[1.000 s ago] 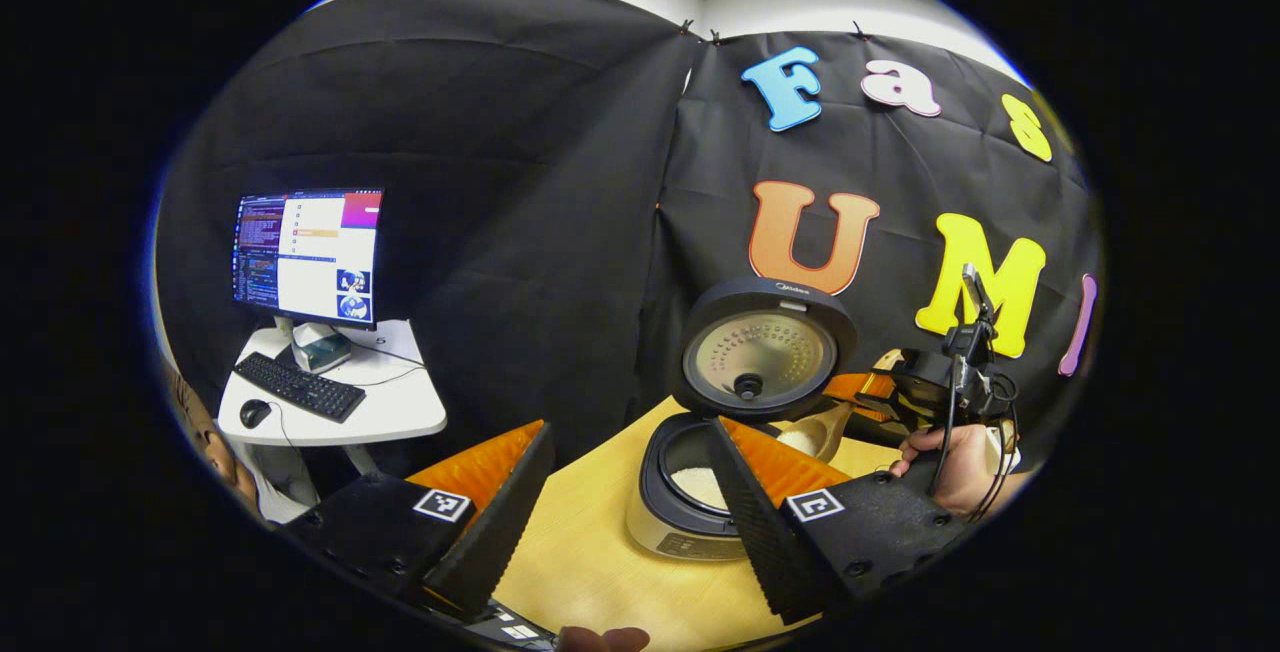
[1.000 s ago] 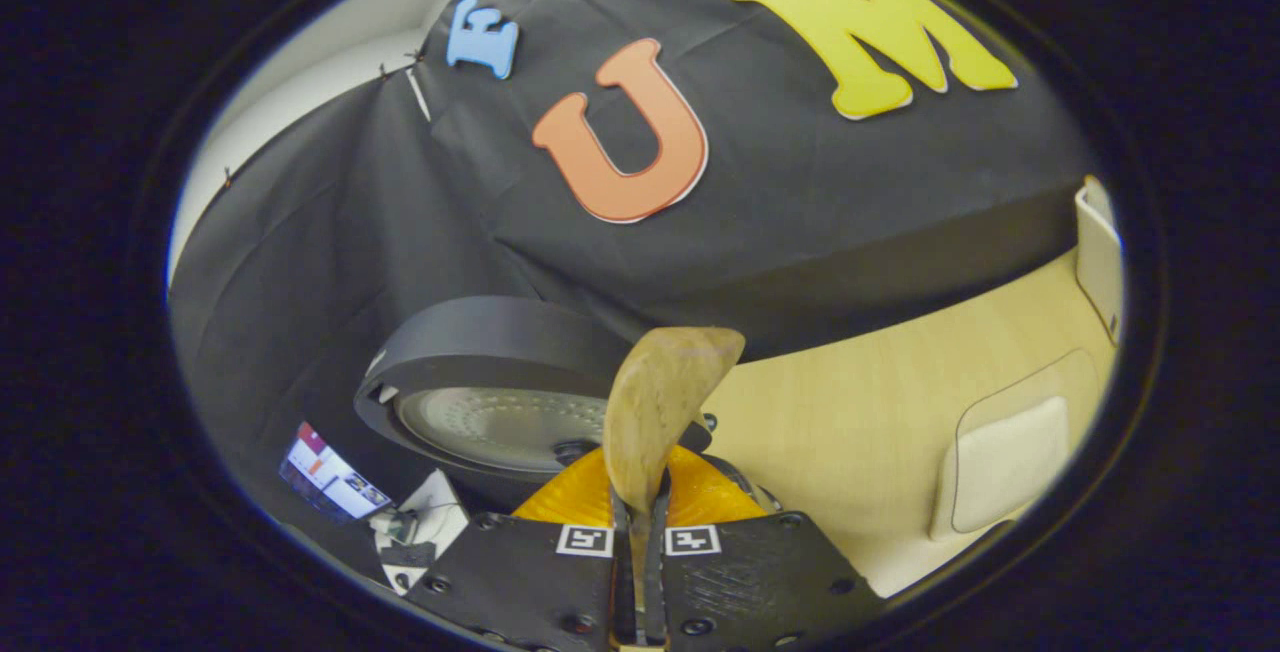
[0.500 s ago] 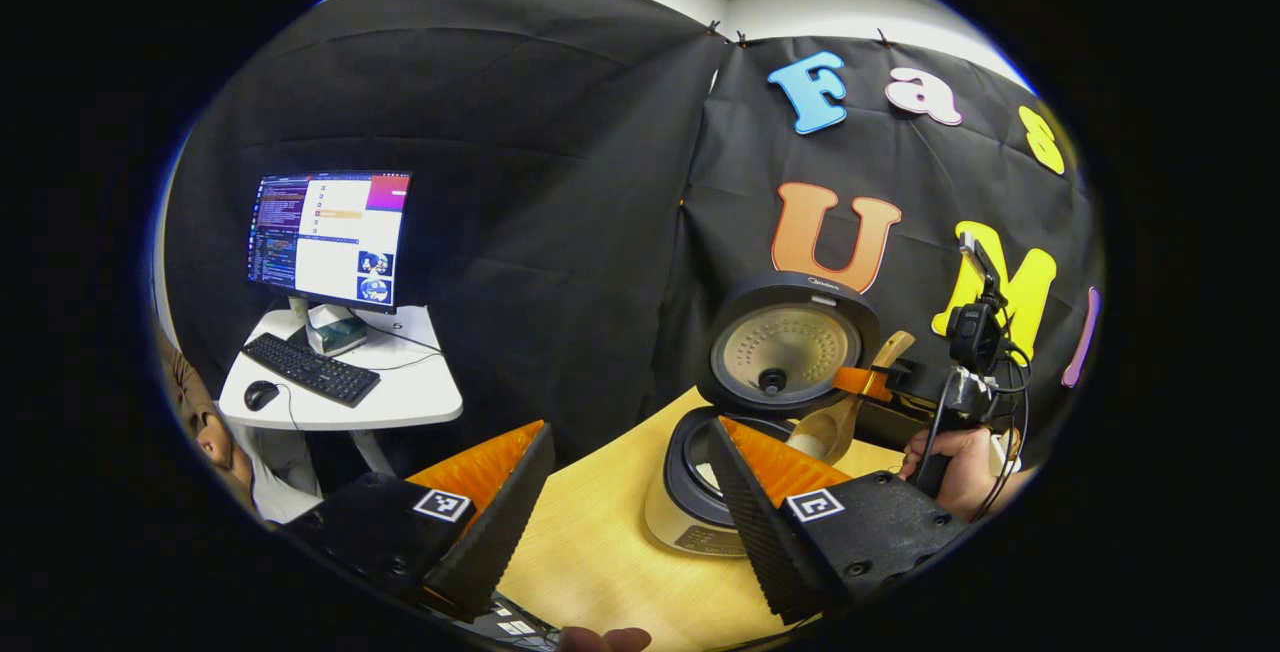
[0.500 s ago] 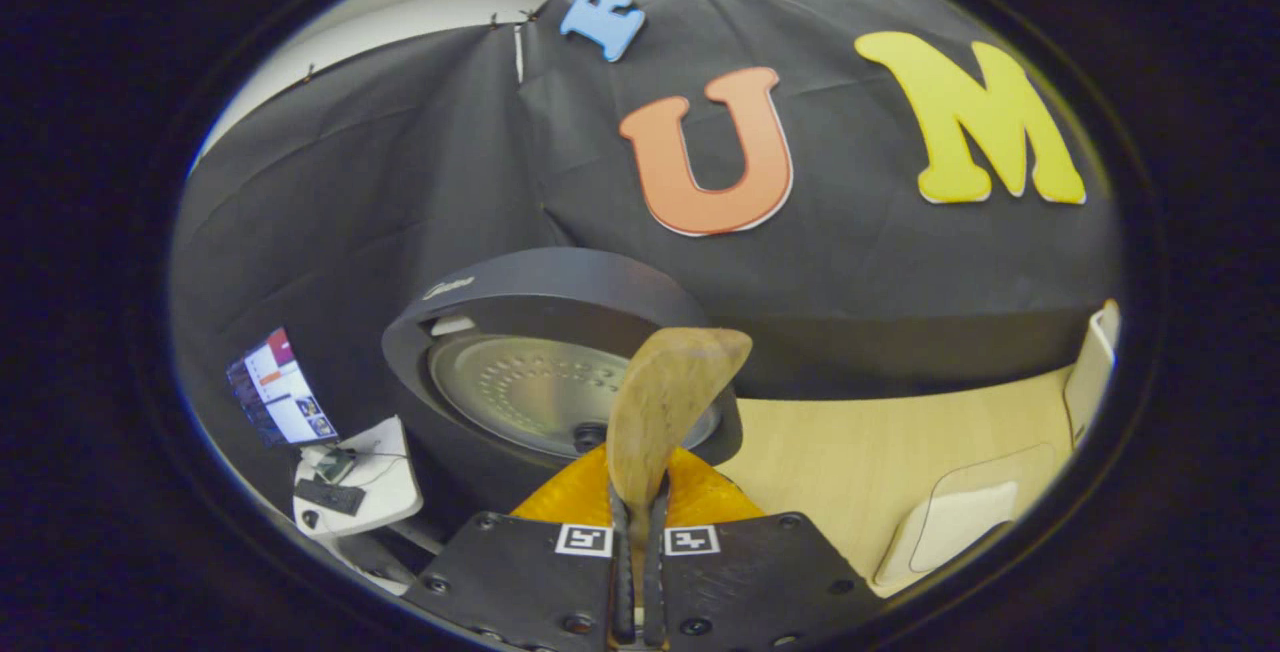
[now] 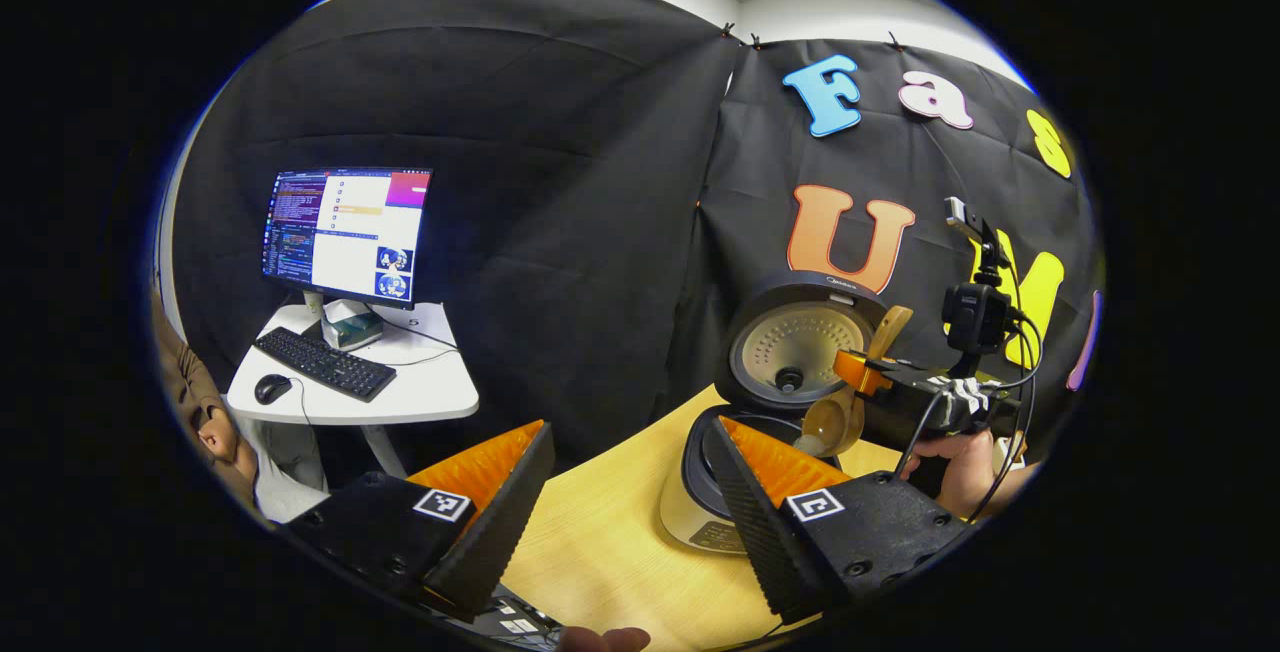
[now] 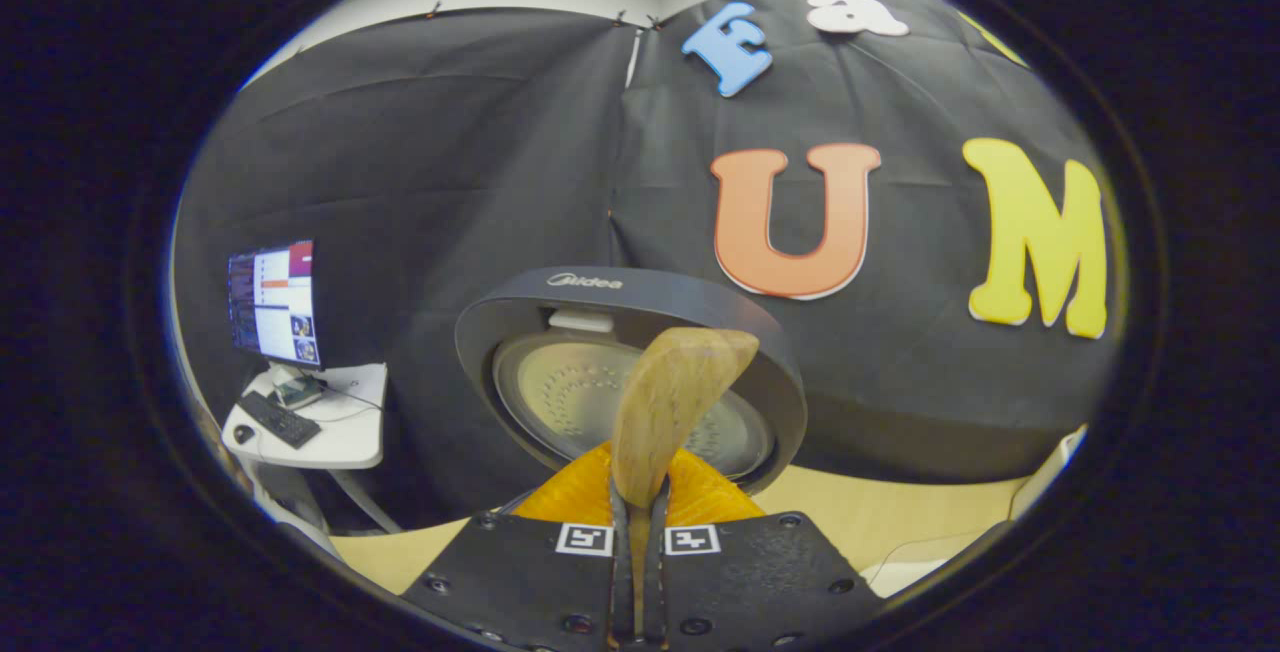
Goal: Close the left gripper, press the button to open the rice cooker; take a wooden spoon from the chopstick holder with the right hand, scoop a spoonful of rice and pour it into the rice cooker, then put the wooden spoon back into the chopstick holder.
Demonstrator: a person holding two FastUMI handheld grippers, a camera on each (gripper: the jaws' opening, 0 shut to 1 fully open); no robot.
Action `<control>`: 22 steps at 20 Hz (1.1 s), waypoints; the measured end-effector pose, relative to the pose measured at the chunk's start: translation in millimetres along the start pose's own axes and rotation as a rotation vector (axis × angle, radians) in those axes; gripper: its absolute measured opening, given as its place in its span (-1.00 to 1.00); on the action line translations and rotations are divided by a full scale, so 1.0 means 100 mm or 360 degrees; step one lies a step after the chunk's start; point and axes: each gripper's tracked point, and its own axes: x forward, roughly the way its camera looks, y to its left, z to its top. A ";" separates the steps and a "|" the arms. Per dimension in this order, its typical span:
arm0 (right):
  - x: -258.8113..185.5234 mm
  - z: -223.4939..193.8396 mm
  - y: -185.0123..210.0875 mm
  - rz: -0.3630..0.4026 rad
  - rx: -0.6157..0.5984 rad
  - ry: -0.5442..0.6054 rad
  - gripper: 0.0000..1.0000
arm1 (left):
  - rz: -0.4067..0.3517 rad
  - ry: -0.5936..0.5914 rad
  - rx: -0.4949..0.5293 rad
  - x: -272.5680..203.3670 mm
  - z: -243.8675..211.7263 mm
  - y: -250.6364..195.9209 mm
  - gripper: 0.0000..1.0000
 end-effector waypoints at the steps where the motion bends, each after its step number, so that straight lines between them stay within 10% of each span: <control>1: -0.01 0.03 0.03 0.0006 -0.0051 -0.0020 -0.92 | -0.0001 0.0002 -0.0002 0.01 -0.01 0.02 0.97; 9: -0.01 0.01 0.14 -0.0010 -0.0369 -0.0086 -0.91 | 0.0012 -0.0032 0.0041 -0.01 0.04 0.06 0.97; 22: -0.33 0.28 -0.17 -0.0046 -0.0054 -0.0113 -0.92 | -0.0108 -0.0045 0.0116 0.00 0.18 -0.36 0.97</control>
